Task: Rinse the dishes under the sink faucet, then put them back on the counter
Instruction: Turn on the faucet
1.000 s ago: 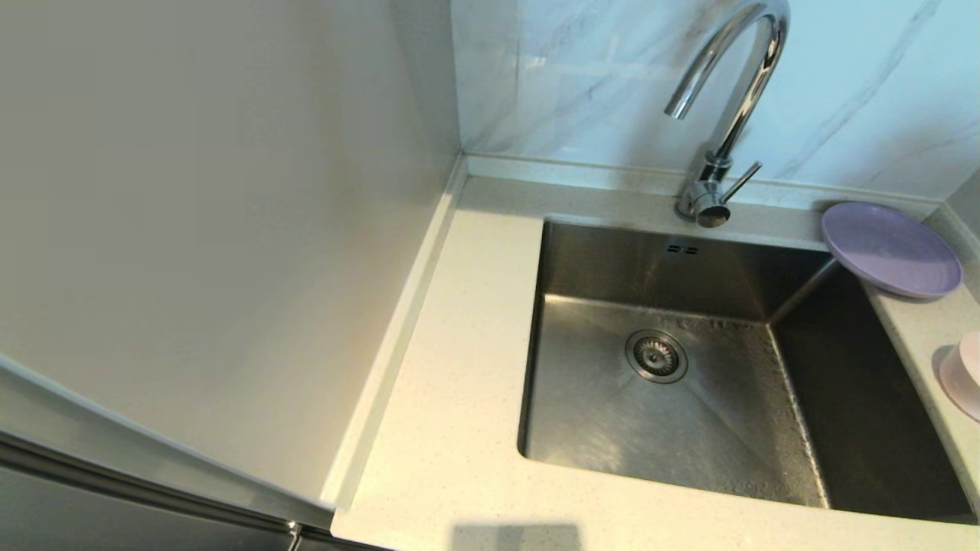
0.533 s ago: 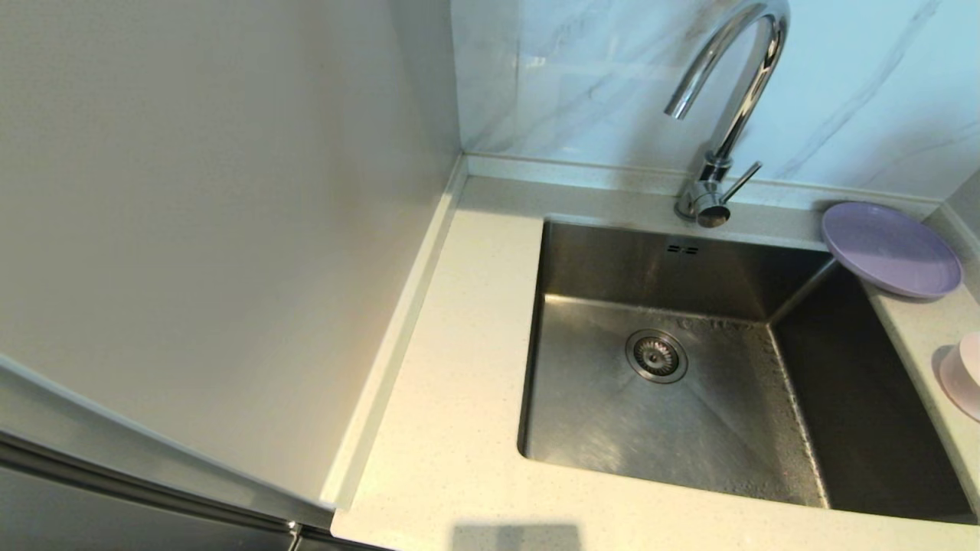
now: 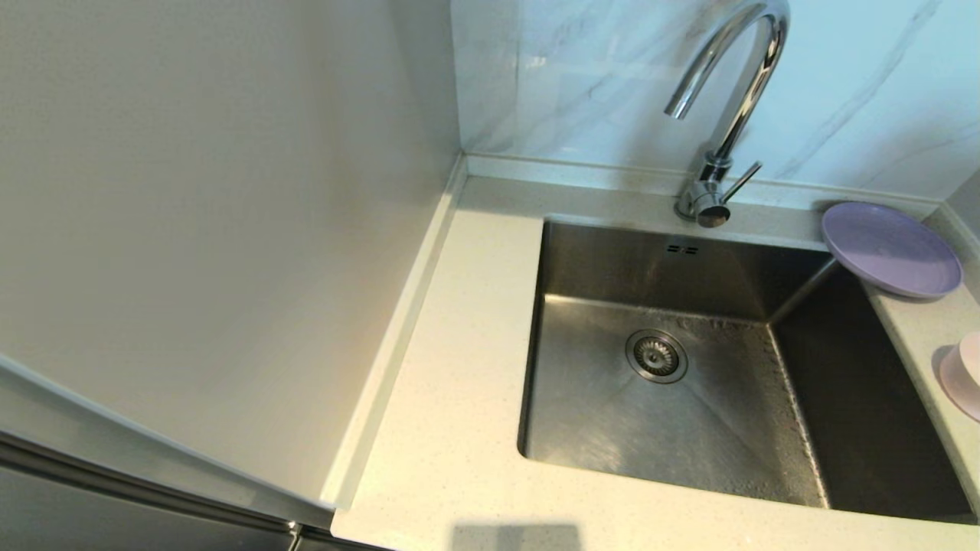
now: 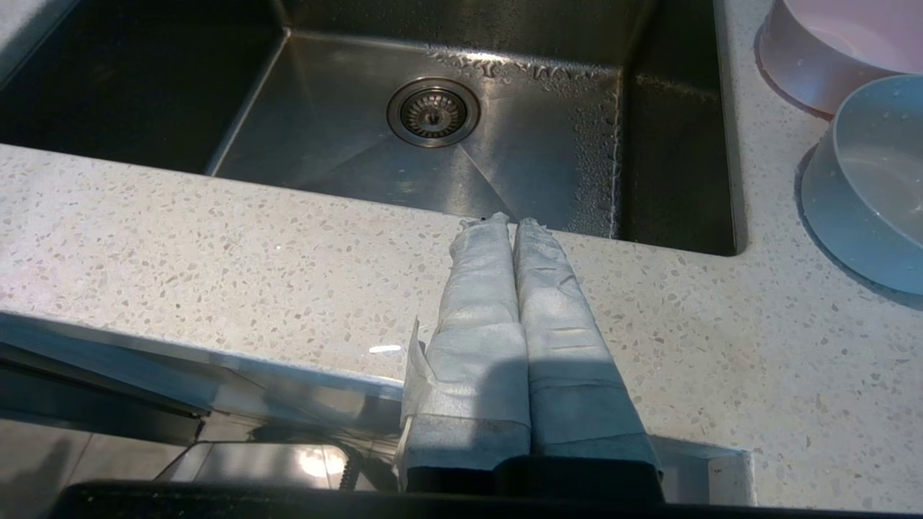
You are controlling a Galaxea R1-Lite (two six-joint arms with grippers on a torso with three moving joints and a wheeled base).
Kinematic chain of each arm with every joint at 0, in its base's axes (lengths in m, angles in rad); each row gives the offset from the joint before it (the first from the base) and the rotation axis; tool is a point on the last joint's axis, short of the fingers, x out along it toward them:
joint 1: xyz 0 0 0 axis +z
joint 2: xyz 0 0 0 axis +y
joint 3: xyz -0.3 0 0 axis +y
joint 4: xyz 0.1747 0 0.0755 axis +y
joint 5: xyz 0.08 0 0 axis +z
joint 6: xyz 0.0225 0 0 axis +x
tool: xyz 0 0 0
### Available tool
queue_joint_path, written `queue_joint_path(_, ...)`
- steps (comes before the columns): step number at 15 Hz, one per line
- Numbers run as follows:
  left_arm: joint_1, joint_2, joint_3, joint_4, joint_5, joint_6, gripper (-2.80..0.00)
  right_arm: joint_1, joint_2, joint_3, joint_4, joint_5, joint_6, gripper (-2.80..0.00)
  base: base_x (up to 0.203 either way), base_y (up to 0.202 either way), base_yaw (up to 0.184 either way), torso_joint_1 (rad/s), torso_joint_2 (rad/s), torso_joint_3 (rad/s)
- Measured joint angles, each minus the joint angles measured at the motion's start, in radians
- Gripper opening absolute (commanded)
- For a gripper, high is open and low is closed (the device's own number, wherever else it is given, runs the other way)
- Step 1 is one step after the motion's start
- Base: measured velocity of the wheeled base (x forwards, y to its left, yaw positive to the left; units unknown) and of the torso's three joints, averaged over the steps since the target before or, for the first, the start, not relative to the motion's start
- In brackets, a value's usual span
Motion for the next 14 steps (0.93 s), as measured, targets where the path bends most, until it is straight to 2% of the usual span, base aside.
queue_joint_path(14, 0.0, 0.0, 0.0, 0.0, 0.0, 0.0, -2.8, 0.0, 0.0, 0.0, 0.0, 0.0, 0.001, -2.8, 0.0, 0.0, 0.0, 0.0, 0.0, 0.0)
